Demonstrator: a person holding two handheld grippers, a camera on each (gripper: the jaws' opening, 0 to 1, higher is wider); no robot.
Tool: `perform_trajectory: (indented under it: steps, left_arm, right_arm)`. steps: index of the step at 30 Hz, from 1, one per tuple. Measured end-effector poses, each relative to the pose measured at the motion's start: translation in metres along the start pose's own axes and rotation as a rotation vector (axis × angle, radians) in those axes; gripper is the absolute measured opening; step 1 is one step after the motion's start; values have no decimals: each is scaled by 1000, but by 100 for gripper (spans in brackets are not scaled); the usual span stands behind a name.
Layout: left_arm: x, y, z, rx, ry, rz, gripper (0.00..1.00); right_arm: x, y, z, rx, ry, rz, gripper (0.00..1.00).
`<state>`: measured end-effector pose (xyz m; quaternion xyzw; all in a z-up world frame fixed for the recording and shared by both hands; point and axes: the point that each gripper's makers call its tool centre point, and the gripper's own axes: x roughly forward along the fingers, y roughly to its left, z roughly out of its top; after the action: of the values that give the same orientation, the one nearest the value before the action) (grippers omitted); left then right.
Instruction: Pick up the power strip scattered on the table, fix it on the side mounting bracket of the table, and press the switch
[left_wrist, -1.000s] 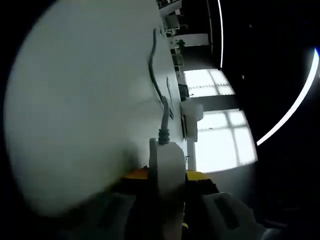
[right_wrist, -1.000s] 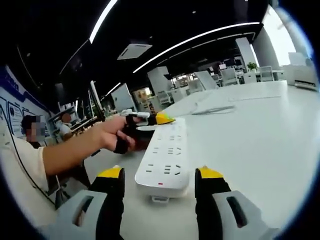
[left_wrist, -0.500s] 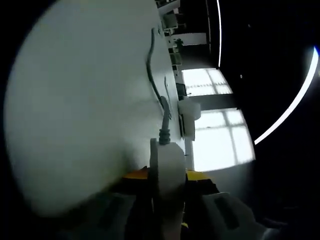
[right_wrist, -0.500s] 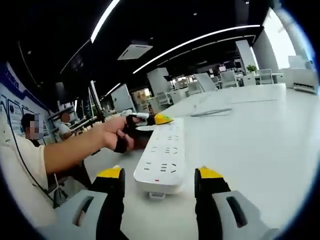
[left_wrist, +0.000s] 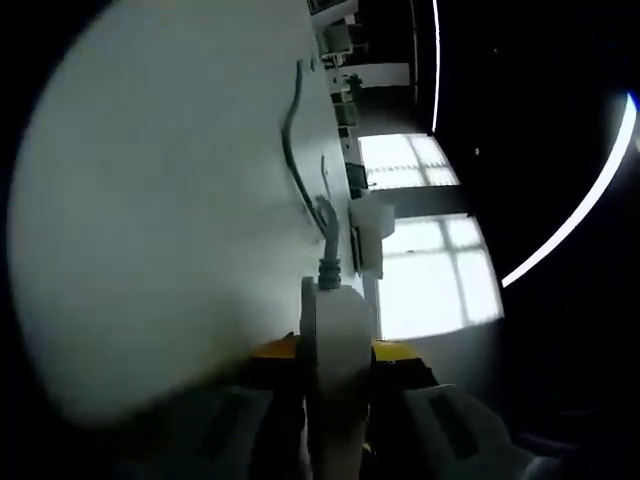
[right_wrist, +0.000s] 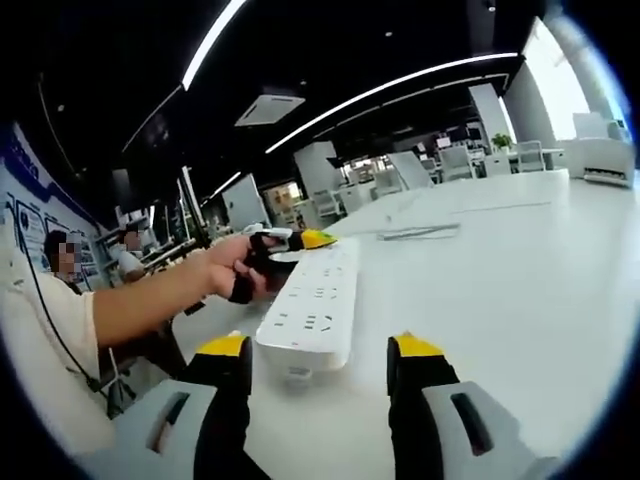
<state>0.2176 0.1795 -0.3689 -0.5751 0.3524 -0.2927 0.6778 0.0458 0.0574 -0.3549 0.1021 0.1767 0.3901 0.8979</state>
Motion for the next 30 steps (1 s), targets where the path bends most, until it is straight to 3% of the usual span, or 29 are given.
perform_trajectory:
  steps: [13, 16, 21, 24, 30]
  left_arm:
    - [-27, -10, 1, 6, 89, -55, 26]
    - [-35, -9, 8, 8, 101, -59, 26]
    - [-50, -13, 0, 14, 103, -57, 26]
    - [-61, -14, 7, 15, 106, -59, 26]
    - [-78, -17, 7, 6, 109, -67, 26]
  right_arm:
    - [-2, 2, -3, 10, -1, 3, 49]
    - [-1, 5, -4, 13, 1, 10, 48]
    - [-1, 7, -6, 17, 4, 12, 48]
    - [0, 8, -9, 21, 11, 12, 48]
    - [1, 11, -13, 22, 23, 14, 48]
